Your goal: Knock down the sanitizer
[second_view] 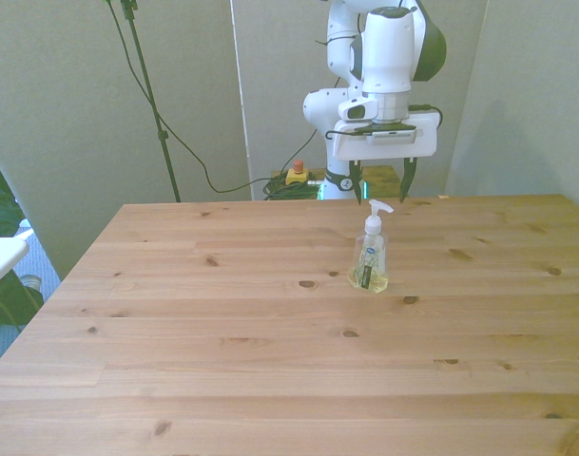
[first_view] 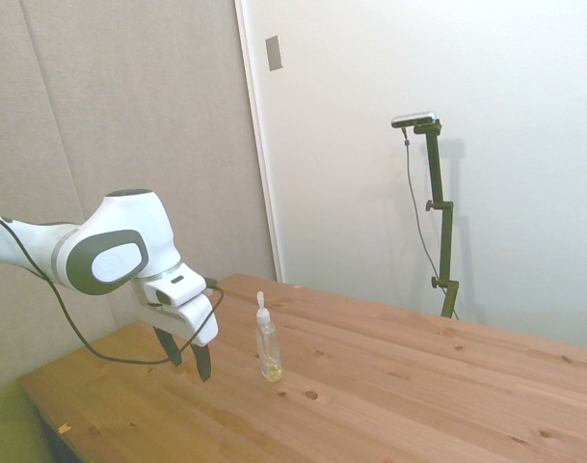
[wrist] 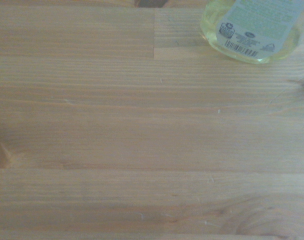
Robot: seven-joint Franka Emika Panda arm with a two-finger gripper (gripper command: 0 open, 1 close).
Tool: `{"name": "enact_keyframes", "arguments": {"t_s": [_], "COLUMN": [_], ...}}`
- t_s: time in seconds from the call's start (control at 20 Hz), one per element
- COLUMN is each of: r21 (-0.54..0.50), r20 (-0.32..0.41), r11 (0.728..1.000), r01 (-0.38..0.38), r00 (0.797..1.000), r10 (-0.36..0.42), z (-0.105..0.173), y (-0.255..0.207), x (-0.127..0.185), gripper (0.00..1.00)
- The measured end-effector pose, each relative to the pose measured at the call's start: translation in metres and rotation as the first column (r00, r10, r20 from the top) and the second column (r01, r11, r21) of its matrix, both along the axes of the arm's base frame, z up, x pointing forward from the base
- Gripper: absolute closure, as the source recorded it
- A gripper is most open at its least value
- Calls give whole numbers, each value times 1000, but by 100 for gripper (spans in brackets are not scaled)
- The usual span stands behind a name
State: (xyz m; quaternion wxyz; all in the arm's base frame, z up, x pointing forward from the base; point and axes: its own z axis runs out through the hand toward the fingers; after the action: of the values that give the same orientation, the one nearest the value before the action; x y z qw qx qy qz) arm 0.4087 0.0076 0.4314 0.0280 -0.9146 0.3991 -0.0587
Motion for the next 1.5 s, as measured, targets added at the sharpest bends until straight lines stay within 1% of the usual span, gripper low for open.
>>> {"name": "enact_keyframes", "arguments": {"t_s": [0.2,0.25,0.4,0.7,1.05,1.3,1.5], "r21": [-4,-6,-10,-19,-35,-40,-45], "r20": [-3,-3,4,12,13,25,35], "r11": [1000,1000,1000,997,993,990,985], "r01": [-8,-10,14,75,110,136,164], "r00": [1000,1000,1000,997,994,990,986], "r10": [8,10,-14,-74,-109,-136,-163], "z": [-3,-4,-8,-7,-10,-12,-14], "y": [4,8,17,16,12,7,2], "x": [3,6,19,42,54,61,73], "gripper": [0,100,100,100,100,100,100]}}
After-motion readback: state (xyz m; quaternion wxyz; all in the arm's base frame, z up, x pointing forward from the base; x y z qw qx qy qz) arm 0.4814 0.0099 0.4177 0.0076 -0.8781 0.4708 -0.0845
